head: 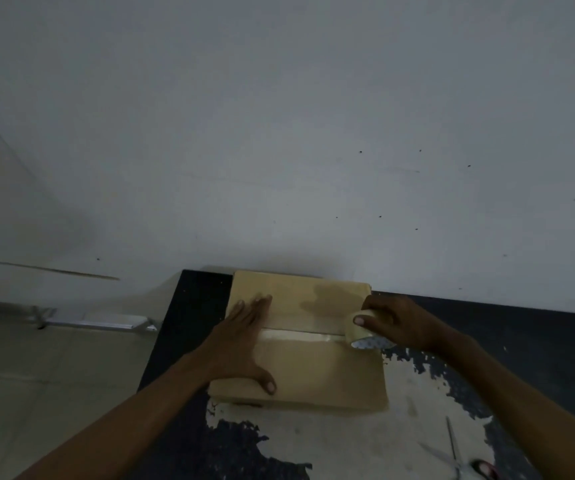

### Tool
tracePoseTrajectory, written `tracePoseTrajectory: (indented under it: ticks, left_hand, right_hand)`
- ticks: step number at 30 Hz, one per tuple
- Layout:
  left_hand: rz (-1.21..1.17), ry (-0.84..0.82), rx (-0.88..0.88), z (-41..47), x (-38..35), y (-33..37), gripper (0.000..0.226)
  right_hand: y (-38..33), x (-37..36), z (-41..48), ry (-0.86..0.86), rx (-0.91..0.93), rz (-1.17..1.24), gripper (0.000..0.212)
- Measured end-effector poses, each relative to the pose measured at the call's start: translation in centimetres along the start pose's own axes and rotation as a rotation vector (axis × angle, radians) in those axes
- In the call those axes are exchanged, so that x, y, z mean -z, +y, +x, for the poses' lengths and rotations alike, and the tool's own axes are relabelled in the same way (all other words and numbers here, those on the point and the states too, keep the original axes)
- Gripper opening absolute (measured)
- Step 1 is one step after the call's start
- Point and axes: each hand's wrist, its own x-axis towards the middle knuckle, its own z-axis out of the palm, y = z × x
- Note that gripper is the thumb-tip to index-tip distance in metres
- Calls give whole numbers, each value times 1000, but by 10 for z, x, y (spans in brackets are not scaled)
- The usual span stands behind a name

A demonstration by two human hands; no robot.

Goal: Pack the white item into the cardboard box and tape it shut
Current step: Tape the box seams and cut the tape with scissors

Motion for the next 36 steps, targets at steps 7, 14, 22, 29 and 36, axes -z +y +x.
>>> tracePoseTrajectory:
  ticks: [7,14,22,29,36]
  left_hand:
    - [-39,-25,30,0,-6,-7,156]
    - [-8,-1,20,1,-5,-7,156]
    - [159,17,-51,7,-6,-5,145]
    - [206,7,-38,10,-3,-5,141]
    - [191,26,-54,8,-4,-3,144]
  right_hand:
    - [9,-5,5,-1,14,-19,34]
    - [18,6,-1,-15,23,-25,35]
    - [63,17,-44,-49,-217,-42,46]
    - [68,9,-44,10,-256,72,32]
    - [78,1,-39,15,-272,95,38]
